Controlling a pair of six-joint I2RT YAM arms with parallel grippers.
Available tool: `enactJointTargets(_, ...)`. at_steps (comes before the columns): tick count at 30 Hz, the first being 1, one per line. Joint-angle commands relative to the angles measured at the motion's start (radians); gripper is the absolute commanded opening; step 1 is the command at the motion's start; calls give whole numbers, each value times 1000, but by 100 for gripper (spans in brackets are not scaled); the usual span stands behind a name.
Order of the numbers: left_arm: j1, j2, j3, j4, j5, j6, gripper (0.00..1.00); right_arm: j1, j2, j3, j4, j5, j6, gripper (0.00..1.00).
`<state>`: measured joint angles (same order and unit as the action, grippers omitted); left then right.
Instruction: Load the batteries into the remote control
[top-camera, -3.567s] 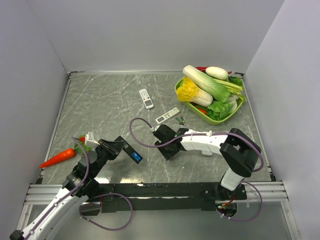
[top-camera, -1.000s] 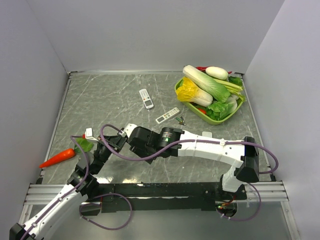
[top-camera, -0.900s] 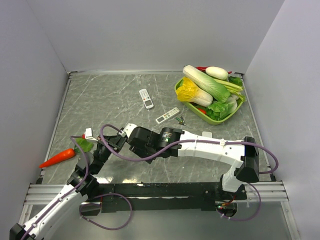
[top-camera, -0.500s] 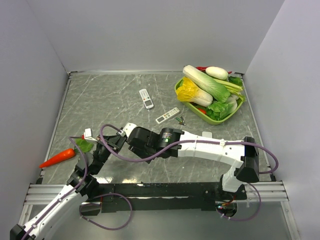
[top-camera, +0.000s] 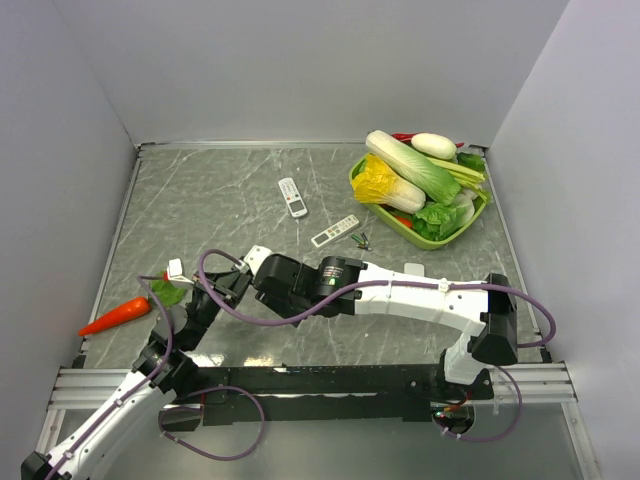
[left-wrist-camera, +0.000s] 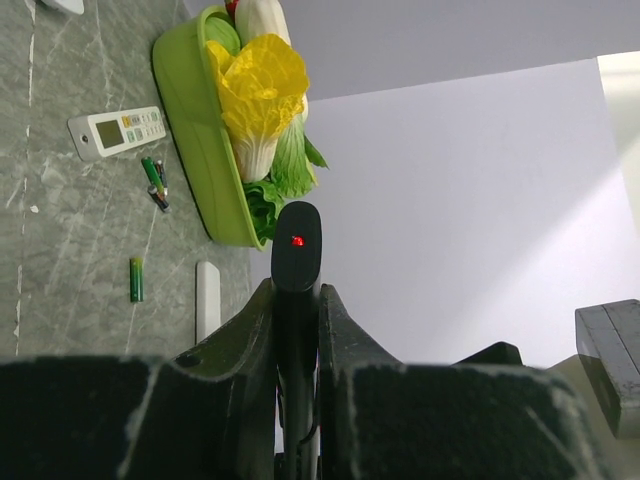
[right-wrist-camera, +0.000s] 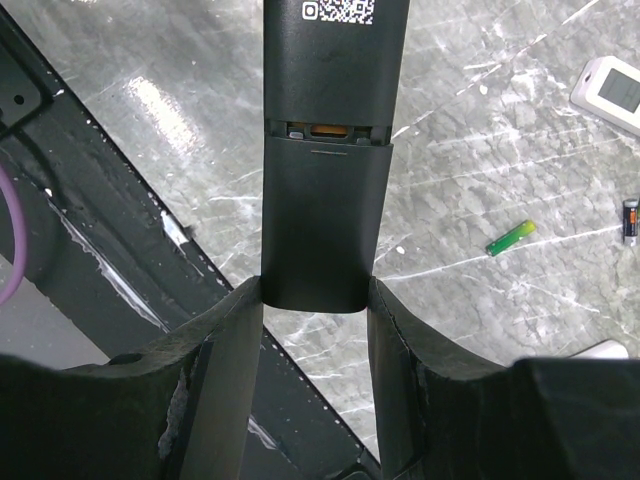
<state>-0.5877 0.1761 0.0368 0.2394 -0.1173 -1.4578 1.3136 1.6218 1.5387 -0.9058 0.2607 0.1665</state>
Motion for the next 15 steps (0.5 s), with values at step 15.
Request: enactJointTargets(15, 2, -36, -20, 89, 21, -13, 1, 7, 41, 66, -25, 9, 18, 45)
